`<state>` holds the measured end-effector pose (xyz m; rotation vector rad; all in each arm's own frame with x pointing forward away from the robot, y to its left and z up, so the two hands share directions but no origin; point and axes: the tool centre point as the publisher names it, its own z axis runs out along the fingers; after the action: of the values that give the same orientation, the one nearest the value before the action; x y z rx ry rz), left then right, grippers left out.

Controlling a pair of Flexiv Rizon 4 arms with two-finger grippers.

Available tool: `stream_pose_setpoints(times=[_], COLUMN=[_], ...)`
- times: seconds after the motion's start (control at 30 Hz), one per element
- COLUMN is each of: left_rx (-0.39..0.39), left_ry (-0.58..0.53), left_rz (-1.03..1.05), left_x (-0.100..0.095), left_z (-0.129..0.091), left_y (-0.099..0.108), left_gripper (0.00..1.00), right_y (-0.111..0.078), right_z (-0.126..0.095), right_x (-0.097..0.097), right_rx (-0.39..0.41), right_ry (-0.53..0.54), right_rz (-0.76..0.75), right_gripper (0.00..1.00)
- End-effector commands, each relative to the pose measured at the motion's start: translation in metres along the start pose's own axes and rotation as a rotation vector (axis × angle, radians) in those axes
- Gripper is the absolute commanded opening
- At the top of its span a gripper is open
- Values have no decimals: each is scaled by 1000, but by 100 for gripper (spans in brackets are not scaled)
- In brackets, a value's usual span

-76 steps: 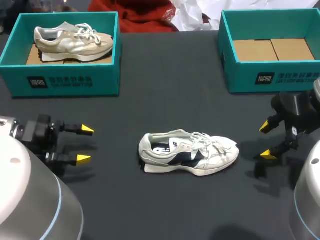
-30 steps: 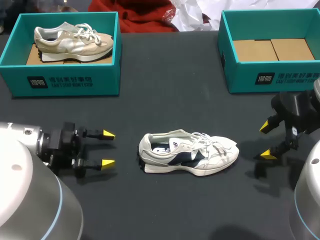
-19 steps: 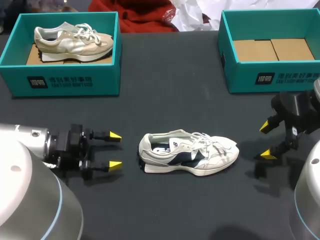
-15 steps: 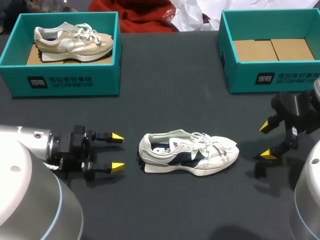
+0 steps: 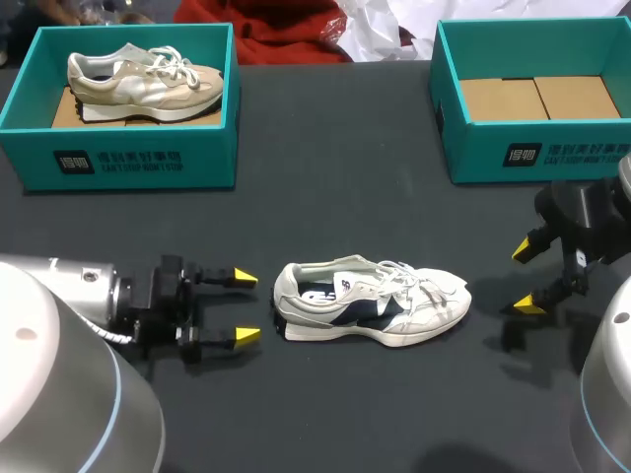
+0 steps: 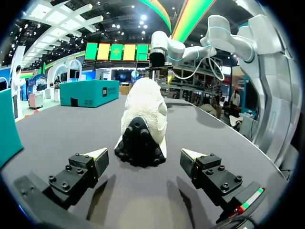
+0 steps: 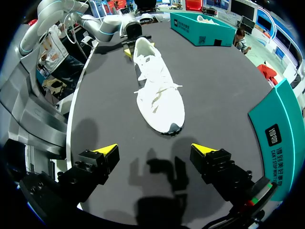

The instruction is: Take the shoe out of the shoebox, open the shoe tongue, remove and reinsert the insole, then place the shoe into the shoebox

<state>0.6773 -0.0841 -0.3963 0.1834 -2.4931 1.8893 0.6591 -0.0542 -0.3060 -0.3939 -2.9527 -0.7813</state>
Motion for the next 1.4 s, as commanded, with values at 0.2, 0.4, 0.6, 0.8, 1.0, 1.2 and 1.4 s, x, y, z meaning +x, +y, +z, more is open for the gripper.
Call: stream_pose_setpoints(times=[0.2, 0.4, 0.6, 0.8, 1.0, 1.2, 1.4], left_rx=[-4, -8, -14, -18, -16, -19, -20], left_ry=[-2, 2, 3, -1, 2, 17, 34], left_rz=[1, 6, 11, 18, 22, 31, 35], left_x=[5, 5, 4, 2, -1, -4, -8], left_z=[19, 27, 32, 34, 35, 38, 41], left_y=[-2, -2, -1, -2, -3, -5, -6], left_gripper=[100, 100, 100, 100, 100, 100, 100], right_y=[0, 0, 0, 0, 0, 0, 0], right_z=[0, 0, 0, 0, 0, 0, 0], right_x=[2, 2, 2, 2, 2, 2, 2], right_rx=[2, 2, 2, 2, 2, 2, 2], right_ry=[-4, -4, -4, -4, -4, -4, -4], right_rz=[0, 0, 0, 0, 0, 0, 0], right_gripper=[100, 100, 100, 100, 100, 100, 100])
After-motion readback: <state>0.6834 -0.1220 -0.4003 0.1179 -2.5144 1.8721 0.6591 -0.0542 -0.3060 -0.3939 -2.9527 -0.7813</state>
